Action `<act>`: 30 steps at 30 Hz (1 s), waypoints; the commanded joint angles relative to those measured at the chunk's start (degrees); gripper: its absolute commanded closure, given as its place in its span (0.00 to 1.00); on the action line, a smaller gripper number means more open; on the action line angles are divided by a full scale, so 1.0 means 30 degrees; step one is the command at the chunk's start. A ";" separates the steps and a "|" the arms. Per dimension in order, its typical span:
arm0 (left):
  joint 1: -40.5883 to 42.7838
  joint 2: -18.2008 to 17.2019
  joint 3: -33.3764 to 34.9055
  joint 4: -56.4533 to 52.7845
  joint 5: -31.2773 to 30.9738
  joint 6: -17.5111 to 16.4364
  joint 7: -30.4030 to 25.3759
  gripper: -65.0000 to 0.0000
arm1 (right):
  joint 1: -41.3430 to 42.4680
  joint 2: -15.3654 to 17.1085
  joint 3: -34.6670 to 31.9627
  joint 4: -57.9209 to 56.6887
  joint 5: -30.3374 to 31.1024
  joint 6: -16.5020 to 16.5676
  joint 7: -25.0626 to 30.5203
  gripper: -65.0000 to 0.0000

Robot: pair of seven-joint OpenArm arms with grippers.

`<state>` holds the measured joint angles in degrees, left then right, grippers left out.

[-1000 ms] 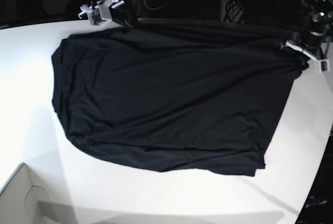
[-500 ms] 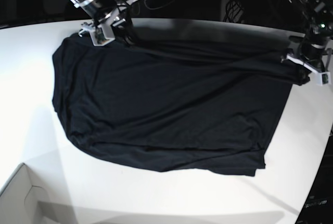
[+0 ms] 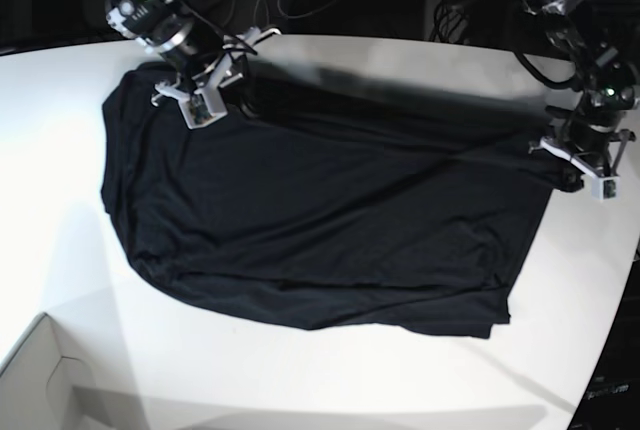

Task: Layout the t-shirt on the table in an organized manner, then fold the t-shirt properly
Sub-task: 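Pull the shirt with both grippers, rotating it diagonally across the table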

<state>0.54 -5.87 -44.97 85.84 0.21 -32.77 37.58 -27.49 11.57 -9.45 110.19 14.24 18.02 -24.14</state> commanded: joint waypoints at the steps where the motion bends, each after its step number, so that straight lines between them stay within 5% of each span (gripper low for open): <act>1: -0.0486 -0.0286 0.0236 0.0235 0.0209 0.0126 -0.0381 1.00 | 0.0180 0.0084 0.0030 0.0090 0.0133 -0.0014 0.0384 1.00; 13: -0.2274 -0.0286 0.2404 -0.0761 0.2553 0.0214 -0.0381 0.99 | 0.2261 0.0084 0.0089 -0.2108 0.0133 -0.0014 0.0384 1.00; 30: -0.5058 -0.0256 0.2433 -0.3428 0.3901 0.0126 -0.0410 0.99 | 0.3579 0.0787 0.0177 -0.2958 0.0133 -0.0014 0.0384 1.00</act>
<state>-13.08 -5.87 -37.63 74.85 12.21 -32.71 37.52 -17.04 13.50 -9.15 100.47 14.20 18.04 -24.49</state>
